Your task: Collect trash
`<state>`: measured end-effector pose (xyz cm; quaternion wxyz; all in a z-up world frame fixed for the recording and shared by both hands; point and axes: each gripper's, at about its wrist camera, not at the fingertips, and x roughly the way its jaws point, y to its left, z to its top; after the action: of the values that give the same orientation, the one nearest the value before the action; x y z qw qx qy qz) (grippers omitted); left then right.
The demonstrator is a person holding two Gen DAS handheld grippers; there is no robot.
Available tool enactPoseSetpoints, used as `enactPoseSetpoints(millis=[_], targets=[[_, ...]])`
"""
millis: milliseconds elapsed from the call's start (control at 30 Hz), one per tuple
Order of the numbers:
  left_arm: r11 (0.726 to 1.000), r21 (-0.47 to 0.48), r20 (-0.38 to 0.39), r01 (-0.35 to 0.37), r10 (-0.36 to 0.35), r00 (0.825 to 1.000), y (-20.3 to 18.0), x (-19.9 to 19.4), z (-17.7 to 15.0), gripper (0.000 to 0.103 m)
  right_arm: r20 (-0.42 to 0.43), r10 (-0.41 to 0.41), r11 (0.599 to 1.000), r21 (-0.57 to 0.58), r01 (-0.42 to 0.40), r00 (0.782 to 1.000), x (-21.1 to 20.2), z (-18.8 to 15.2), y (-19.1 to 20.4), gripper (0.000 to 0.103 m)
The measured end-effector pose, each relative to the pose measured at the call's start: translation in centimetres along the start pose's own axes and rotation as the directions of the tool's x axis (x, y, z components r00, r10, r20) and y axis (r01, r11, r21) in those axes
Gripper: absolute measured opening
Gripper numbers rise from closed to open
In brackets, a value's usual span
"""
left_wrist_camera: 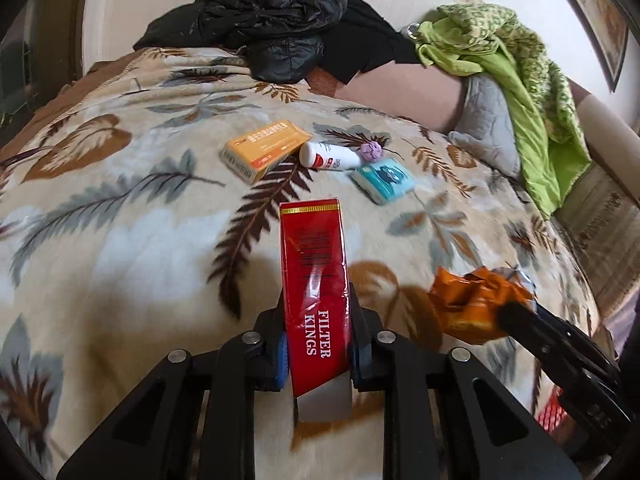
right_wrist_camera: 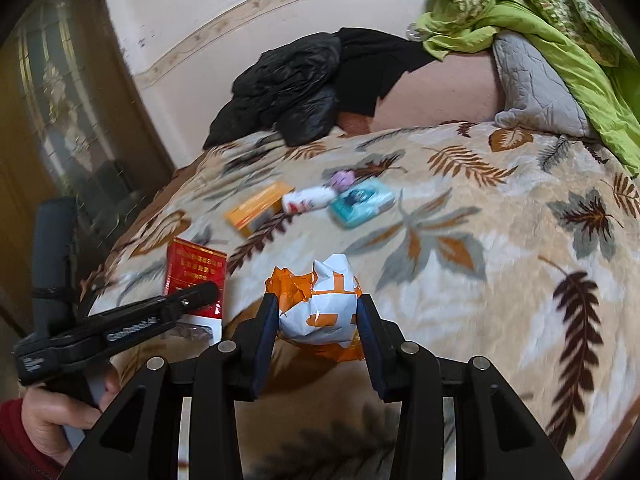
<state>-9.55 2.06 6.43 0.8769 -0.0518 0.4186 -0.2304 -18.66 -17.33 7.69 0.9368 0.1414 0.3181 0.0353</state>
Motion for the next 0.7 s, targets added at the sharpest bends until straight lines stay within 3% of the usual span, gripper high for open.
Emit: enactPoseSetpoints(millis=[300,700], targets=[[0.996,0.087,0.081,-0.036,0.029,0.996,-2.8,-5.0,-4.2,0.021,0.012,-0.011,1.000,-0.005,0.011,1.000,-3.0,-2.1,0.3,0.043],[0.985,0.169,0.089,-0.047,0.032,0.995,-5.7,-6.0,-5.6,0.021,0.025,-0.013,0.999,0.029,0.012,1.000,-4.7,-2.8,-0.8,0.043]])
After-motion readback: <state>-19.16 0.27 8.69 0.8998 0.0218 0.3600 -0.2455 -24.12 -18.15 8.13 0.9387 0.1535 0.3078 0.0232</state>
